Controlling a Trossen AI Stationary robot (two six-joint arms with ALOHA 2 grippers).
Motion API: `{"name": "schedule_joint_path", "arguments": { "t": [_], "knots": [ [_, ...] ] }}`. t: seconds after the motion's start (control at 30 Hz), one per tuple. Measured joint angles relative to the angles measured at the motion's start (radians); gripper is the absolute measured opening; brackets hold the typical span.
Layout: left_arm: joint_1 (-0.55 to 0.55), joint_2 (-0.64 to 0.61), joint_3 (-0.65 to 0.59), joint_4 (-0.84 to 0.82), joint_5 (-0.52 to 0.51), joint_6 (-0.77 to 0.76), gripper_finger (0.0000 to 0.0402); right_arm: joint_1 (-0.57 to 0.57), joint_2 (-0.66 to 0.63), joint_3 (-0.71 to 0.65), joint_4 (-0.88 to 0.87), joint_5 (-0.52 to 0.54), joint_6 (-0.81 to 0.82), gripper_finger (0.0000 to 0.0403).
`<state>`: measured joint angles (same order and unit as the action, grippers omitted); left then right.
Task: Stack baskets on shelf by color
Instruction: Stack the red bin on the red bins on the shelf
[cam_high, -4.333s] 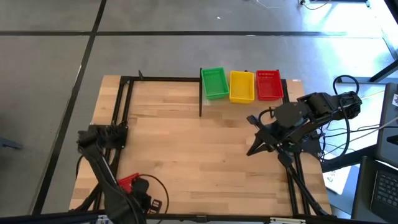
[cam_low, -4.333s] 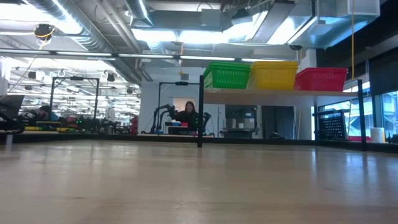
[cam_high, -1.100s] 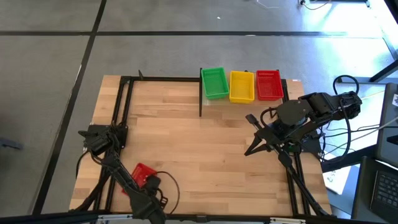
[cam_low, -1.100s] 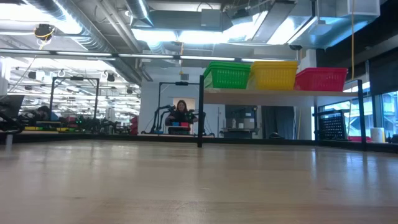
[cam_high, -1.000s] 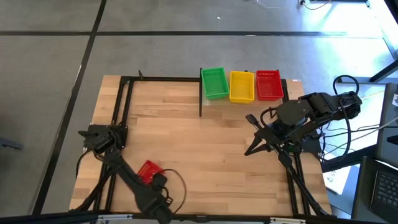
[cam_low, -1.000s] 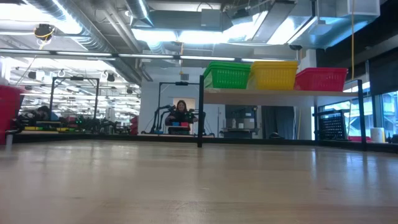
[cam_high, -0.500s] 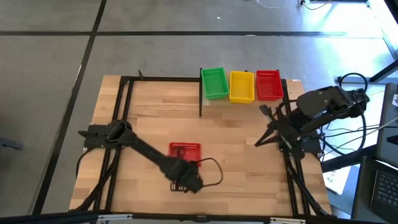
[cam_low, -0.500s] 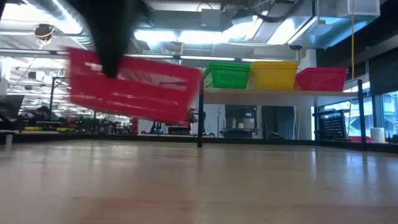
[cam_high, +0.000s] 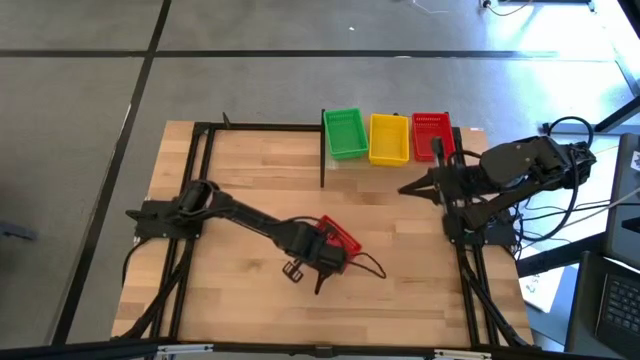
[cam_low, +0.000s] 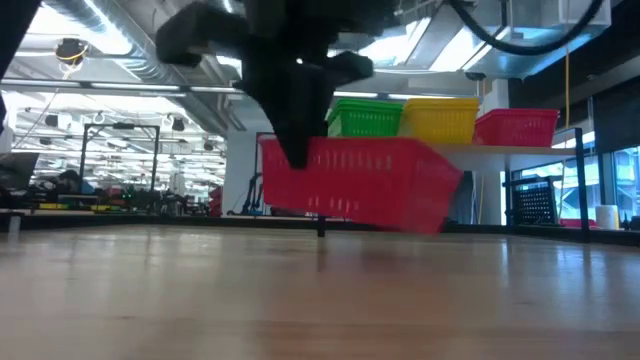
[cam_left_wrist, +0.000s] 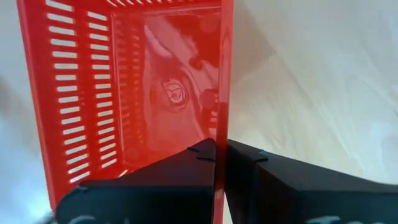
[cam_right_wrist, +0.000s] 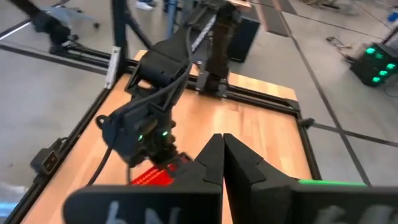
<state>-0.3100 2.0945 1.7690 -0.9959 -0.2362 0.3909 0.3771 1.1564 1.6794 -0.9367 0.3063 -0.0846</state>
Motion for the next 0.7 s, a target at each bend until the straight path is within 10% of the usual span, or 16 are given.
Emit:
{"name": "schedule_joint_path", "arguments": {
  "t": [0.27,0.7],
  "knots": [
    [0.040,-0.001,-0.092,0.070,0.108,0.270,0.0000,0.000,0.000,0.000,0.000,0.015,0.026,0.0000],
    [0.052,-0.001,-0.128,0.175,0.098,0.301,0.0044,0.000,0.000,0.000,0.001,0.017,0.039,0.0000]
  ]
}}
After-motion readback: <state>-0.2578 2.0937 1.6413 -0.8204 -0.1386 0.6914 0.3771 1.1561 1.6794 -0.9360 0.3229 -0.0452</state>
